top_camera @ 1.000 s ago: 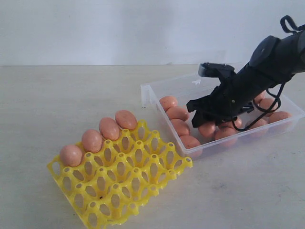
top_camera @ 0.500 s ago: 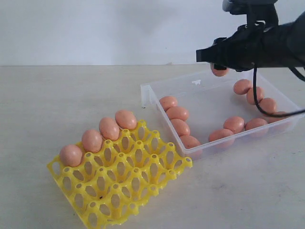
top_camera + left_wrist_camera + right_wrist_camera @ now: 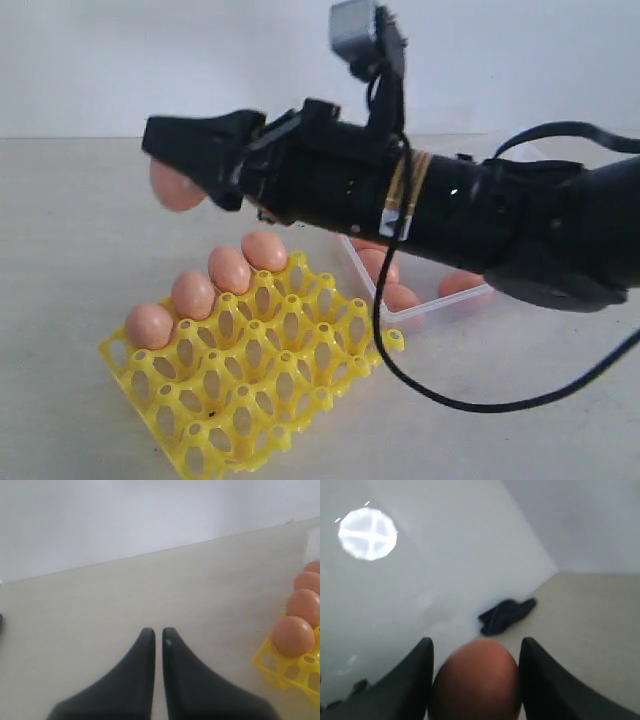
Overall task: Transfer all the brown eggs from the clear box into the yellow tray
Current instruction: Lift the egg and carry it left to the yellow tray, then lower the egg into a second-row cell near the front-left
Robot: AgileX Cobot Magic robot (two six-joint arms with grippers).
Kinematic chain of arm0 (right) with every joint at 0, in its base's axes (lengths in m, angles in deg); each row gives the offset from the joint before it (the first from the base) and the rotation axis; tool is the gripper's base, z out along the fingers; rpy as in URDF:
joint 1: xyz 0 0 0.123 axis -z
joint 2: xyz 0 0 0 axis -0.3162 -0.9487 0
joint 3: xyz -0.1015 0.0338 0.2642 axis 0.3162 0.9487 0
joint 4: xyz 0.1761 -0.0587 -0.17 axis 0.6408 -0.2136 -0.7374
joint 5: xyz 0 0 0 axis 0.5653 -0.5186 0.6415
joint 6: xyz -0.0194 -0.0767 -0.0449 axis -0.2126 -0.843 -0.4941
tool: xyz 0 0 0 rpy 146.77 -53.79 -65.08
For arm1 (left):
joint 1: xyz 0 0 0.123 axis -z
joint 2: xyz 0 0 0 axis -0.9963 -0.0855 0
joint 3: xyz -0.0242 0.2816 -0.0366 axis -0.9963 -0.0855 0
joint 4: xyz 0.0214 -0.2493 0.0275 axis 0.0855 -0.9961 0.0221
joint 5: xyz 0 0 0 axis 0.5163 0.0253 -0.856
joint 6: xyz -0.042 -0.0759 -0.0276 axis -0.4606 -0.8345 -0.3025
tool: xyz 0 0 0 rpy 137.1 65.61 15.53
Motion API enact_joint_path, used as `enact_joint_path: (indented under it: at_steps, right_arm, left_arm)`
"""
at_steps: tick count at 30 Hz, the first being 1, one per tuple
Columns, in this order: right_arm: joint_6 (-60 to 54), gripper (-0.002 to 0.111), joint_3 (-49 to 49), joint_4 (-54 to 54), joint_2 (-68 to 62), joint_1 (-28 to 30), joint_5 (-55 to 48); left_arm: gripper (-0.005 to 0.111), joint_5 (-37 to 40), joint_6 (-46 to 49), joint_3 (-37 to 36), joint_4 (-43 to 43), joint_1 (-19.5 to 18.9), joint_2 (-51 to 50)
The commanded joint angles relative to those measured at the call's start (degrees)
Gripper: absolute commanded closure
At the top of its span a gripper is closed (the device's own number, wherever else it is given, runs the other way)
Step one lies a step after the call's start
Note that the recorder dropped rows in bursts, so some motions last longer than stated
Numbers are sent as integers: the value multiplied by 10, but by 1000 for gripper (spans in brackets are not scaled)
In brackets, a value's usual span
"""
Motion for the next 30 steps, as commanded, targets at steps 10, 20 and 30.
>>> enact_joint_path:
  at_steps: [10, 20, 30]
  right_arm:
    - [150, 109, -111, -243, -206, 0, 4]
    - [121, 109, -148, -247, -237, -10, -111]
    - [36, 109, -177, -246, -259, -32, -145]
  left_arm:
    - [103, 0, -2, -2, -1, 4, 2]
    - [103, 0, -2, -2, -1, 4, 2]
    - [103, 0, -2, -2, -1, 4, 2]
